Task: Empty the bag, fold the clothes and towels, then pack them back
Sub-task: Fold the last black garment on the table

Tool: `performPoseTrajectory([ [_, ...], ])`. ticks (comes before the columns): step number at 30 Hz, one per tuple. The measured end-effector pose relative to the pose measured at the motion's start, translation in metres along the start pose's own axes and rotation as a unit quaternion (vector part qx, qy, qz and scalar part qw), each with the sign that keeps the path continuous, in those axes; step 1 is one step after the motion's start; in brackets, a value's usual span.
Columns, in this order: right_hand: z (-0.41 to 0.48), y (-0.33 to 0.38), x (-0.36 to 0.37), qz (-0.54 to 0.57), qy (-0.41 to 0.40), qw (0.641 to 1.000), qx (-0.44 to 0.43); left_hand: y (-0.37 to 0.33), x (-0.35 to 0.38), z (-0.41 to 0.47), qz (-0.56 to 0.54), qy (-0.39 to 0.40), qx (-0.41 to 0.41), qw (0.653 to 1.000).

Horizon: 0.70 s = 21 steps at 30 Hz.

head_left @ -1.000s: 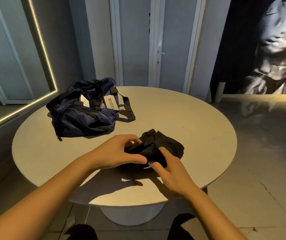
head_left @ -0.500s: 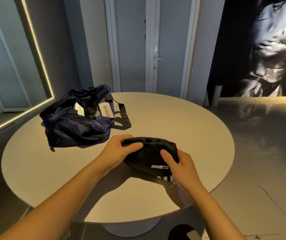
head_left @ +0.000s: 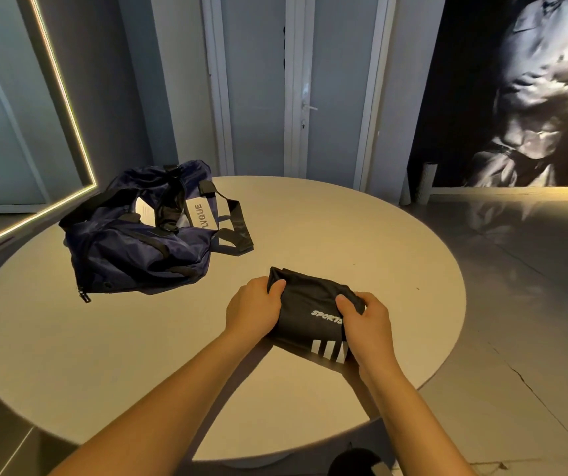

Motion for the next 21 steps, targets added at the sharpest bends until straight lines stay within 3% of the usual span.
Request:
performPoseTrajectory([
  [4, 0.013, 0.003, -0.007, -0.161, -0.003, 0.987, -0.029, -0.006, 0.003, -0.001, 0.133, -0.035, -0.005, 0.991],
  [10, 0.019, 0.006, 0.002, -0.264, 0.044, 0.963, -0.027, -0.002, -0.007, 0.009, 0.188, -0.022, -0.009, 0.982],
  [13, 0.015, 0.006, 0.004, -0.278, 0.042, 0.959, -0.032, 0.006, -0.015, 0.005, 0.156, -0.01, -0.02, 0.987],
  [17, 0.009, 0.005, 0.004, -0.273, 0.033, 0.961, -0.044, 0.021, -0.038, -0.029, 0.103, -0.087, -0.011, 0.991],
  [21, 0.001, 0.006, 0.01, -0.315, 0.023, 0.945, -0.088, 0.027, -0.043, -0.066, -0.017, 0.0, -0.083, 0.996],
])
Point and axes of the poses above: each hand's wrist, its own z-axis towards the middle knuckle, its own x-axis out of the palm, y = z × x, the point moved 3 cm from there along z, towards the middle knuckle, and after that the axes turned 9 degrees about z, right-handed, at the moved point
